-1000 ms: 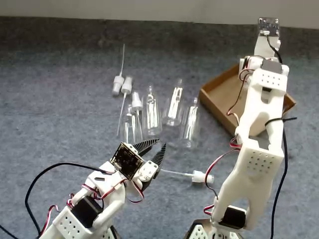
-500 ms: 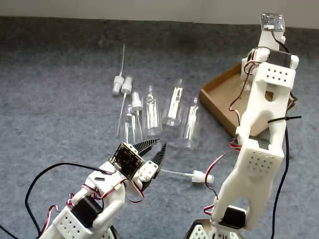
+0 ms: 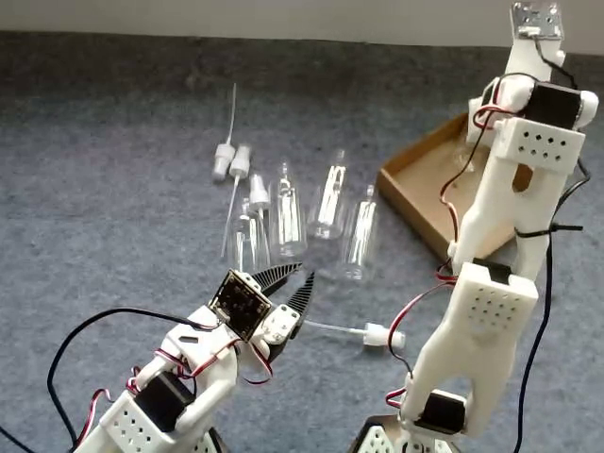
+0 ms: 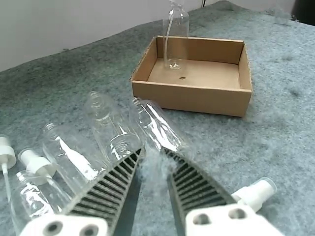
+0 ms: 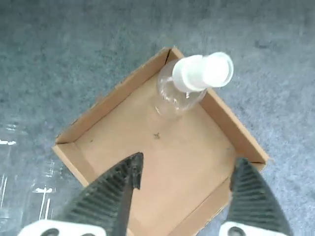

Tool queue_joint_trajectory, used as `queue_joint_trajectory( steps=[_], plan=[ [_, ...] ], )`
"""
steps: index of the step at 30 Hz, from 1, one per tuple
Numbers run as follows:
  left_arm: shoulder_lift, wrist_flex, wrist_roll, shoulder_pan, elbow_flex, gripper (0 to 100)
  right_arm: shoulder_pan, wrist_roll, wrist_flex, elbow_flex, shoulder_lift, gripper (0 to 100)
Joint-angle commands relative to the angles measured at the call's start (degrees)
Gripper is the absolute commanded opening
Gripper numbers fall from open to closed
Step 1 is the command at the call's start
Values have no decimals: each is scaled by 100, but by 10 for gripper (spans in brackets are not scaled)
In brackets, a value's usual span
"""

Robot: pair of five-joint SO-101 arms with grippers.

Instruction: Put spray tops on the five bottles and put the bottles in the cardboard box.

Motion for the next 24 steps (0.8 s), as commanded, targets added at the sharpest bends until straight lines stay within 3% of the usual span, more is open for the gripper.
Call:
queue_joint_trajectory(
  steps=[1, 10, 24],
  plan=[
    [-22, 26, 9, -57, 119, 5, 40, 9, 119, -523, -180, 75],
    [-22, 26, 9, -57, 119, 5, 31, 9, 119, -558, -251, 70],
    [-22, 0, 9, -233, 119, 5, -338, 9, 119, -505, -2009, 42]
  ],
)
